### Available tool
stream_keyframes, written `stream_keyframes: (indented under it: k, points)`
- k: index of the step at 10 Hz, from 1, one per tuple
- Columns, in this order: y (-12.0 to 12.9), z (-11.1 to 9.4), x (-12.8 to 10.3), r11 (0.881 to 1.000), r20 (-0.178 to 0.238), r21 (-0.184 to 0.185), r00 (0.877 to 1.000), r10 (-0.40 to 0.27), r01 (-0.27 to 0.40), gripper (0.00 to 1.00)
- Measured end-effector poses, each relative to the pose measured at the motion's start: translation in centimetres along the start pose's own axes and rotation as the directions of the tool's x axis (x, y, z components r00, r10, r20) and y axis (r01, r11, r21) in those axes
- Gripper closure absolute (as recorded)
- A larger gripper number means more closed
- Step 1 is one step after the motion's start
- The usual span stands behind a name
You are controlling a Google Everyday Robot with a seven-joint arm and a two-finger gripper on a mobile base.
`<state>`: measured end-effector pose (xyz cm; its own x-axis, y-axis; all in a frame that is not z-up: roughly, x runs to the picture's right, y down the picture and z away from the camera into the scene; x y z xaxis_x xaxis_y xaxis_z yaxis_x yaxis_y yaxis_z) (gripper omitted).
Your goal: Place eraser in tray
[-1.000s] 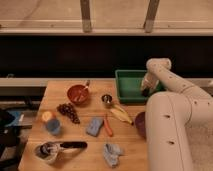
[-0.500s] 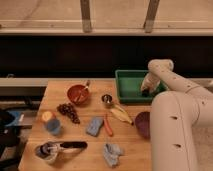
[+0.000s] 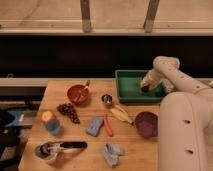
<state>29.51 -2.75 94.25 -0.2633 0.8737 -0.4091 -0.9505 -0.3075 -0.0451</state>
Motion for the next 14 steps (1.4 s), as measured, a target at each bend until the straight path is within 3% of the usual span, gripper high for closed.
stream_keyframes:
  k: [3, 5, 6, 7, 8, 9, 11, 14]
  points:
    - [4.1, -4.1, -0.8, 0.99, 0.057, -0.098, 0.994, -0.092, 0.098, 1.0]
    - [8.0, -6.8, -0.9, 0.966, 0.115, -0.166, 0.977, -0.18, 0.197, 1.0]
    - [9.8, -8.4, -0.3, 0.947, 0.158, -0.187, 0.96, -0.232, 0.26, 1.0]
    - [10.7, -9.2, 0.2, 0.936, 0.177, -0.196, 0.949, -0.259, 0.292, 1.0]
    - [11.4, -9.6, 0.4, 0.931, 0.179, -0.205, 0.947, -0.267, 0.302, 1.0]
    - [11.8, -9.7, 0.5, 0.929, 0.174, -0.212, 0.947, -0.271, 0.304, 1.0]
    - [10.7, -8.3, 0.5, 0.935, 0.148, -0.206, 0.954, -0.262, 0.289, 1.0]
    - [9.5, -3.4, 1.3, 0.946, 0.073, -0.192, 0.965, -0.251, 0.26, 1.0]
